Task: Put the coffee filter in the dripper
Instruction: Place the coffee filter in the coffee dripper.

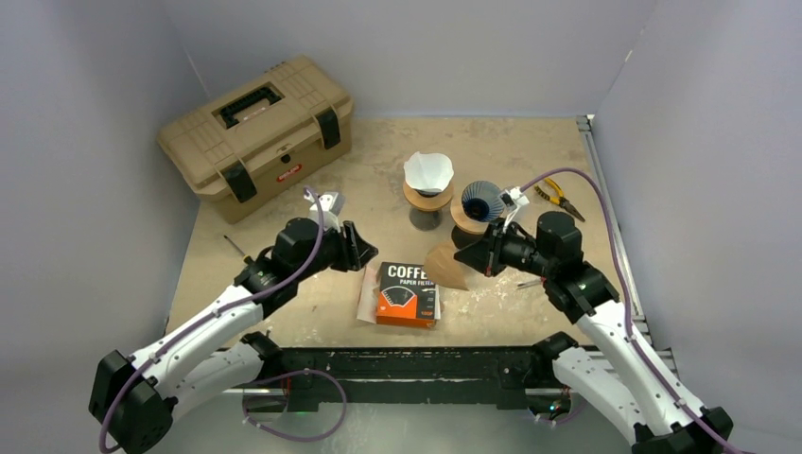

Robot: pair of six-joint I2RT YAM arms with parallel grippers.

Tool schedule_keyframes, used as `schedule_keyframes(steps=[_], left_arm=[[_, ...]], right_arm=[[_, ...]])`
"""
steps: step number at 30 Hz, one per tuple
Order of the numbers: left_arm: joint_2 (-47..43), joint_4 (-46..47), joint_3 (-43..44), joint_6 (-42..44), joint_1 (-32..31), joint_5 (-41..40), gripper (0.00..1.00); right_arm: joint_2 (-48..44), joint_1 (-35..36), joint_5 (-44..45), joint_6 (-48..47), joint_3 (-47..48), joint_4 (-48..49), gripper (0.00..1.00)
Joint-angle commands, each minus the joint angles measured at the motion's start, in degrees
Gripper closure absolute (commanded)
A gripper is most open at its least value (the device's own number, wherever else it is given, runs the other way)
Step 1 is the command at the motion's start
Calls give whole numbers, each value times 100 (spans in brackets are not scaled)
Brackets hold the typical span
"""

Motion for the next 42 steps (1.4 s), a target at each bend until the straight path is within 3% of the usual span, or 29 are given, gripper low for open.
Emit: schedule_keyframes(steps=[1, 7, 13, 17, 30, 42], left_arm=[[-328, 641, 409, 720, -26, 657, 57], [-514, 1187, 498, 1294, -26, 1604, 55], [-408, 1319, 761, 1458, -26, 2984, 53], [-341, 1342, 857, 1500, -30, 3474, 53], [-453, 2684, 165, 1490, -39, 4140, 52], [-211, 3648, -149, 906, -130, 4066, 53]], right_arm=[[-22, -2, -868, -605, 459, 283, 100], [20, -3, -1816, -856, 566, 522, 100], [-26, -1, -2557, -827, 580, 904, 100], [-75, -2, -2865, -777, 538, 1133, 100], [-61, -3, -3294, -924, 635, 1353, 100], [-47, -6, -3372, -604, 417, 1771, 100]])
